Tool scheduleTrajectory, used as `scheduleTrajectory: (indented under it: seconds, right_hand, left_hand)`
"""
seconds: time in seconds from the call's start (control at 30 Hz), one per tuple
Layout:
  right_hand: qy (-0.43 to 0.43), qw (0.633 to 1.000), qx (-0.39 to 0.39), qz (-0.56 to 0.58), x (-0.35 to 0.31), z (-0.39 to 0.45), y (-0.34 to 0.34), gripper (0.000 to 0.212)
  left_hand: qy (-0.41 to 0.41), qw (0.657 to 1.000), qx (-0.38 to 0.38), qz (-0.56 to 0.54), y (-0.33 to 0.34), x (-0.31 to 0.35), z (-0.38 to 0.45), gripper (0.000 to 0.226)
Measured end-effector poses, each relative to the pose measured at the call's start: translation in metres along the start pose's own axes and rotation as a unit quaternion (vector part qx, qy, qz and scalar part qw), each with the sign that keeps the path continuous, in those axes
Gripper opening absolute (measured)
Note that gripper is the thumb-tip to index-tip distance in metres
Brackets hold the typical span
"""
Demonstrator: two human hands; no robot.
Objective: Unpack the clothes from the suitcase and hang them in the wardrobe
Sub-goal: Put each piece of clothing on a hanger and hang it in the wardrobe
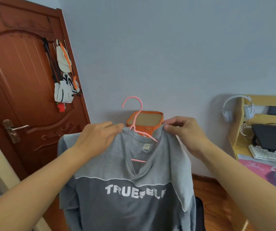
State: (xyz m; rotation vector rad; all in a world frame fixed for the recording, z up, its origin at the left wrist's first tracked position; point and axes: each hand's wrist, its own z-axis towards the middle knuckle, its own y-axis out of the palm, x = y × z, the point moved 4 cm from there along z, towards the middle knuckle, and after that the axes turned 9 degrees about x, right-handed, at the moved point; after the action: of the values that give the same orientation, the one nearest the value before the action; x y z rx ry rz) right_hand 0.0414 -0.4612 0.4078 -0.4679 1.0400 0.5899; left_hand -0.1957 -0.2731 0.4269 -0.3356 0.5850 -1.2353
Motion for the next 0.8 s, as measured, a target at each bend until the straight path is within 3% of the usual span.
scheduleTrajectory:
  seconds: [0.07,0.13,0.27,0.4,0.47,0.57,0.7,0.8]
  right_hand:
    - [-0.077,0.975,-0.024,-0.205,0.005,-0.002,0.009,0.017]
    - [-0.103,0.950,-0.069,-0.287,0.018,-0.013,0.013,0.040]
    - [-0.169,0.937,-0.039,-0.302,0.013,-0.022,0.015,0.045]
    - [-0.238,0.923,0.031,-0.301,-0.006,-0.007,-0.007,0.041]
    - [-0.253,0.919,0.070,-0.295,-0.013,0.001,-0.028,0.035]
    - [-0.248,0.915,0.065,-0.311,-0.016,0.010,-0.039,0.021]
    - [-0.267,0.878,0.052,-0.393,-0.003,0.022,-0.064,0.020]
    - [-0.259,0.892,0.069,-0.364,0.005,0.021,-0.085,0.029]
  left_hand:
    - [-0.054,0.998,0.018,-0.038,-0.004,0.005,0.007,0.023]
    - [-0.101,0.992,0.016,-0.067,-0.006,0.006,0.010,0.027]
    - [-0.117,0.990,0.000,-0.080,-0.005,0.014,0.017,0.031]
    - [-0.114,0.993,-0.009,0.011,-0.019,0.001,0.001,0.037]
    - [-0.203,0.977,-0.025,0.059,-0.024,-0.021,-0.027,0.041]
    - [-0.354,0.933,-0.063,-0.019,-0.013,-0.044,-0.062,0.021]
    - [-0.378,0.919,-0.107,0.015,-0.021,-0.077,-0.089,0.030]
    - [-0.391,0.894,-0.208,0.065,-0.024,-0.101,-0.115,0.045]
